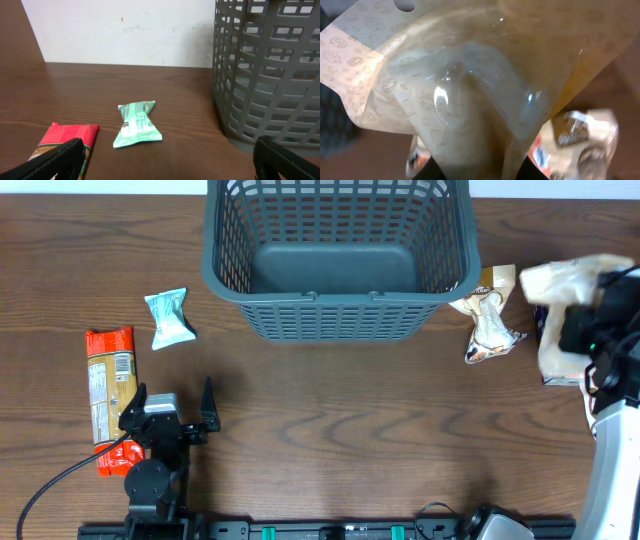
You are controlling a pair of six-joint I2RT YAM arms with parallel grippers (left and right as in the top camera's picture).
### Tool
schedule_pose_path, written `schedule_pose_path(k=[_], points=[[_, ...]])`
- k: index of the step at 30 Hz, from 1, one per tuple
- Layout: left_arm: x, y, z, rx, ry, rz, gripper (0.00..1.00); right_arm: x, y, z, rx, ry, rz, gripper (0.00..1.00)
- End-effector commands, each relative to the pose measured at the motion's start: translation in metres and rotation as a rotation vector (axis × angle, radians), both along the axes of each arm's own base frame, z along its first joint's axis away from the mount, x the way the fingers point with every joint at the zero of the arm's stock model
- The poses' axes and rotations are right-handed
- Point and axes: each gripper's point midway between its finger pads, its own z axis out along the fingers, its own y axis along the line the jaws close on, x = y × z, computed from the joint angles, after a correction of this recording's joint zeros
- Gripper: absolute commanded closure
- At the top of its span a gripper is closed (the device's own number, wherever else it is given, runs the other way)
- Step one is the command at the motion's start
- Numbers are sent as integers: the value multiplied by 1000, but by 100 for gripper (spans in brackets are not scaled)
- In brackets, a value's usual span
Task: Pack container
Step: 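Lift the rice bag with the right gripper toward the basket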
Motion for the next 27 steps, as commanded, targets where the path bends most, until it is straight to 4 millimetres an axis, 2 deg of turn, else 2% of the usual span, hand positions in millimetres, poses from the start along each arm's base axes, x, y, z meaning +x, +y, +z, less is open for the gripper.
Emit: schedule_pose_path(k=[1,3,6,10,12,15,18,20,22,25,27], points=[[-1,5,-17,13,51,31,1,17,5,47,7,-123,1,99],[-1,5,-17,13,51,31,1,31,8,73,1,-185,13,99],[-1,5,-17,13,51,31,1,54,22,102,-19,-229,78,99],[-1,5,-17,13,51,31,1,91,62,139,-90,-288,226,99],[-1,5,-17,13,51,31,1,109,90,157,-137,-315,321,99],[-1,5,-17,13,51,31,2,125,159,177,-233,-366,603,99],[-1,5,-17,12,51,31,1,133,218,189,-303,-412,770,99],[-1,5,-17,12,51,27,1,133,256,191,-335,-435,865,99],[-1,4,-17,11,51,25,1,131,296,184,-364,-444,963,99],[-1,4,-17,11,51,25,1,123,342,150,-459,-393,1136,99],[-1,4,-17,11,51,25,1,119,361,120,-496,-324,1231,99]])
